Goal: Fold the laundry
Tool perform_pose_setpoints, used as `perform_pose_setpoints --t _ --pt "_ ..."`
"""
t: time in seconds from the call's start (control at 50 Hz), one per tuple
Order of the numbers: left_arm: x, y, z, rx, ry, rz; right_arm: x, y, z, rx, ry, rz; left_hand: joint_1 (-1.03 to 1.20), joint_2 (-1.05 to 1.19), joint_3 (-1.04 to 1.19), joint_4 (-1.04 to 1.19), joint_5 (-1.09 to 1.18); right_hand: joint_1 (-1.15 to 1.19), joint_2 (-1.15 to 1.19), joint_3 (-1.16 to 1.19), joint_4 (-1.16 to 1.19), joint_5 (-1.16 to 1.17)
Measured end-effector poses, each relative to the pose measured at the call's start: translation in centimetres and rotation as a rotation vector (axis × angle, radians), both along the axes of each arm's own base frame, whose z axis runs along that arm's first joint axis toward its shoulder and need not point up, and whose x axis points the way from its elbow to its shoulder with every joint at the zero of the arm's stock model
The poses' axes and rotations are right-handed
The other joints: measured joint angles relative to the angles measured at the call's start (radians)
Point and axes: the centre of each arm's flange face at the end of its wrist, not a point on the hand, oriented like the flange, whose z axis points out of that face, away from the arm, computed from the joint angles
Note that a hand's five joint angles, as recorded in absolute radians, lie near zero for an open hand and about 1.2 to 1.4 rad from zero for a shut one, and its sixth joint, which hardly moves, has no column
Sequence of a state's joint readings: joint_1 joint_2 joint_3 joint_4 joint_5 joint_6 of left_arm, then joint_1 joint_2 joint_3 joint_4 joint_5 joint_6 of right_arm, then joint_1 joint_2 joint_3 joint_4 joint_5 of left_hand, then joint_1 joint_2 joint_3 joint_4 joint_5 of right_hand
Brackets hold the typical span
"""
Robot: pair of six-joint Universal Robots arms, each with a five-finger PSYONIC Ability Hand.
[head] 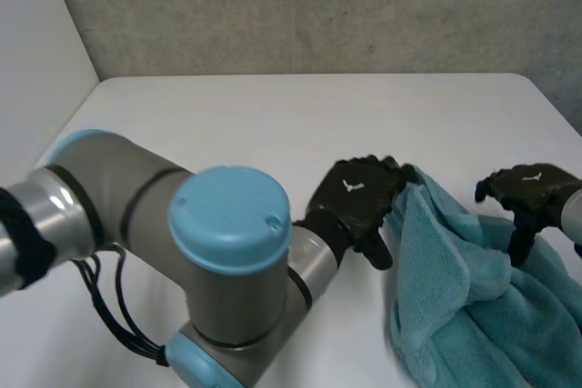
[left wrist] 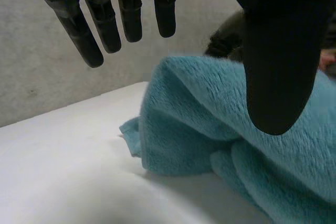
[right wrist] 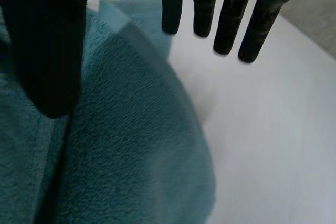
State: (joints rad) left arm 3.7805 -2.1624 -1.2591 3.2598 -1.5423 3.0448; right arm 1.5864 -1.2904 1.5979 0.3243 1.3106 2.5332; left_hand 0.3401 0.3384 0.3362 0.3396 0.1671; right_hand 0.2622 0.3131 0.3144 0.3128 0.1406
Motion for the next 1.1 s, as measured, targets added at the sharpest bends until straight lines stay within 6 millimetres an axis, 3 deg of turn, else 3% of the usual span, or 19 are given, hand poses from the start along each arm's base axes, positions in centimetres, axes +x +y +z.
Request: perform_pose_setpoints --t 0.08,0.16,0.26,0.48,0.62,0.66,0.7,0.72,0.8,0.9,0.92,0.94,1.02,1.04,1.06,1.1 --pt "-0.5 0.5 -1.3 -0.046 -0.056 -0.029 0.1 -0.2 -0.8 0.026 -0.021 0.014 0.060 0.059 0.061 0.058 0.060 0.172 0.192 0.186 0.187 0.165" --pt "-0.9 0.9 -2.4 -0.095 -0.106 -0.053 0.2 -0.5 -1.1 0.026 -0.033 0.023 0.106 0.100 0.103 0.102 0.102 0.507 0.591 0.584 0.578 0.551" --pt "-1.3 0.8 -2.9 -0.135 -0.107 -0.061 0.3 -0.9 -1.1 0.002 -0.033 0.026 0.101 0.097 0.100 0.099 0.098 0.715 0.860 0.844 0.862 0.820" --pt "-2.3 0.3 -2.5 -0.191 -0.026 -0.079 0.5 -0.9 -1.0 -0.017 -0.032 0.034 0.036 0.029 0.033 0.020 0.012 0.715 0.863 0.855 0.874 0.826" --pt "-2.7 0.8 -4.0 -0.185 -0.042 -0.156 0.7 -0.9 -0.9 -0.019 -0.032 0.040 0.060 0.057 0.056 0.046 0.041 0.715 0.863 0.855 0.874 0.826" --pt "-2.8 0.9 -4.5 -0.190 -0.059 -0.170 0.7 -0.8 -0.9 -0.020 -0.032 0.041 0.380 0.328 0.331 0.328 0.322 0.715 0.863 0.855 0.874 0.826" --pt "-2.8 0.9 -4.6 -0.193 -0.063 -0.172 0.7 -0.8 -0.9 -0.020 -0.032 0.042 0.380 0.328 0.331 0.328 0.322 0.715 0.863 0.855 0.874 0.826" --pt "-2.9 0.8 -4.9 -0.207 -0.075 -0.173 0.9 -0.9 -0.8 -0.026 -0.032 0.047 0.719 0.704 0.700 0.692 0.677 0.715 0.863 0.855 0.874 0.826" --pt "-3.0 0.1 -4.1 -0.250 -0.073 -0.133 1.3 -1.4 -0.3 -0.060 -0.033 0.057 0.750 0.842 0.829 0.840 0.779 0.715 0.863 0.859 0.874 0.826" --pt "-2.4 -3.2 0.7 -0.383 0.005 0.039 3.0 -3.4 2.7 -0.219 -0.075 0.064 0.750 0.849 0.836 0.851 0.779 0.715 0.863 0.859 0.876 0.826" --pt "-2.4 -3.2 0.7 -0.383 0.005 0.039 3.0 -3.4 2.7 -0.219 -0.075 0.064 0.750 0.849 0.836 0.851 0.779 0.715 0.863 0.859 0.876 0.826" --pt "-1.5 -5.2 3.7 -0.456 0.065 0.123 3.7 -4.8 5.3 -0.330 -0.132 0.039 0.750 0.849 0.837 0.851 0.779 0.715 0.863 0.859 0.879 0.826" --pt "0.4 -8.1 8.5 -0.569 0.155 0.241 4.4 -6.4 10.0 -0.522 -0.257 -0.010 0.750 0.850 0.837 0.851 0.779 0.715 0.863 0.859 0.879 0.826" --pt "1.6 -9.4 11.0 -0.627 0.200 0.296 4.5 -6.6 11.1 -0.568 -0.289 -0.020 0.750 0.850 0.837 0.852 0.779 0.715 0.863 0.859 0.879 0.826" --pt "2.2 -9.9 12.1 -0.651 0.217 0.319 4.6 -6.9 13.9 -0.676 -0.370 -0.038 0.750 0.850 0.837 0.852 0.779 0.715 0.863 0.859 0.879 0.826" --pt "3.7 -11.0 14.3 -0.704 0.252 0.368 4.5 -6.7 16.6 -0.784 -0.455 -0.050 0.750 0.851 0.839 0.851 0.779 0.715 0.863 0.860 0.879 0.826"
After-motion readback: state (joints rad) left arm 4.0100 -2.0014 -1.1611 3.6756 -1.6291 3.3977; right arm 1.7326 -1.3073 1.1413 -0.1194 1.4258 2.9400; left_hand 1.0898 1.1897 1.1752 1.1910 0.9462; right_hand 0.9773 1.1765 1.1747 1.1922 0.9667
